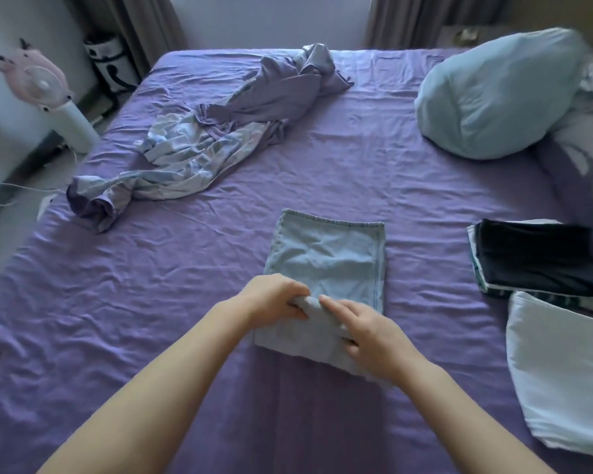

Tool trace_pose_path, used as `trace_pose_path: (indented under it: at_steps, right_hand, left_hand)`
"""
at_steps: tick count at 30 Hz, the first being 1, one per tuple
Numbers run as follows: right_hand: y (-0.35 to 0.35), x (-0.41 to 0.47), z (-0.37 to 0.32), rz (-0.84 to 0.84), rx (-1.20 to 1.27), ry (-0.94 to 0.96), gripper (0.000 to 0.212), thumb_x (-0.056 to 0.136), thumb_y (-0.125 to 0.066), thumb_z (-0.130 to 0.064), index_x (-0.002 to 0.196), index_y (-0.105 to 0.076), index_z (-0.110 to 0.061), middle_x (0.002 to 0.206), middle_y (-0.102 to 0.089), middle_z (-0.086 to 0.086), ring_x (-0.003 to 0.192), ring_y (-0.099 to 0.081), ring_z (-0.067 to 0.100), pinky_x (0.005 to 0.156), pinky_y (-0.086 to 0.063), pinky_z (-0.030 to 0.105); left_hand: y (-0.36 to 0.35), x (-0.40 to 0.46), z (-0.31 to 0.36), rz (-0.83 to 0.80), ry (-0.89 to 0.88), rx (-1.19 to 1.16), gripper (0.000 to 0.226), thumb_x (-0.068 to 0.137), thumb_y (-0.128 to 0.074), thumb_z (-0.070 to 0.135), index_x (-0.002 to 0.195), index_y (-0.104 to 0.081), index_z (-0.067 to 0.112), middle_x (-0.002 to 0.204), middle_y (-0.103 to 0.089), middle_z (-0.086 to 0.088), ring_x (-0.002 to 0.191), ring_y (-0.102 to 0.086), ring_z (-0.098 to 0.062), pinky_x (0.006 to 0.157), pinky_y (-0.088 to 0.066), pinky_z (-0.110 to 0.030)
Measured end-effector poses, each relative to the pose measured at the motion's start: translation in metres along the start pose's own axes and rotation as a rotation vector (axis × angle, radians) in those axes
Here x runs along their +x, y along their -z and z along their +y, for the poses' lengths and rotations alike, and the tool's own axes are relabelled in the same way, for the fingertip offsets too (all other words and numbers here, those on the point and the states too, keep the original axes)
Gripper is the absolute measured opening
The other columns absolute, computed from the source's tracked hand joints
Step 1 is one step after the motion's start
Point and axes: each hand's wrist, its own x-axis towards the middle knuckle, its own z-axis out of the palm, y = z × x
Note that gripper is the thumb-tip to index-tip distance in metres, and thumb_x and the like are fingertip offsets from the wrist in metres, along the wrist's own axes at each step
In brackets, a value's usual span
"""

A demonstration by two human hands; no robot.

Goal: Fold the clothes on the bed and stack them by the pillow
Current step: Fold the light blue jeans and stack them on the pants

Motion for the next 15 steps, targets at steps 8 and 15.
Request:
trace_pose_path:
  at_steps: [8, 15]
  right_hand:
    - [0.038, 0.086, 0.059, 0.083, 0.18, -0.332, 0.031, 0.077, -0.071, -0.029, 0.107, -0.064, -0.025, 0.097, -0.069, -0.005, 0.093, -0.063, 0.016, 0.078, -0.047, 0.033]
    - [0.043, 0.159, 0.118, 0.135, 0.075, -0.465, 0.022, 0.079, -0.068, -0.04, 0.098, -0.064, -0.029, 0.098, -0.069, -0.007, 0.095, -0.063, 0.017, 0.077, -0.049, 0.036]
  left_hand:
    - [0.032, 0.071, -0.062, -0.04, 0.086, -0.122, 0.038, 0.08, -0.065, 0.037, 0.115, -0.055, 0.025, 0.116, -0.059, 0.006, 0.108, -0.053, -0.018, 0.082, -0.042, -0.031]
    - [0.033, 0.16, -0.103, -0.032, 0.055, -0.072, 0.047, 0.088, -0.041, 0.011, 0.133, -0.044, 0.027, 0.133, -0.05, 0.003, 0.123, -0.046, -0.02, 0.094, -0.04, -0.033]
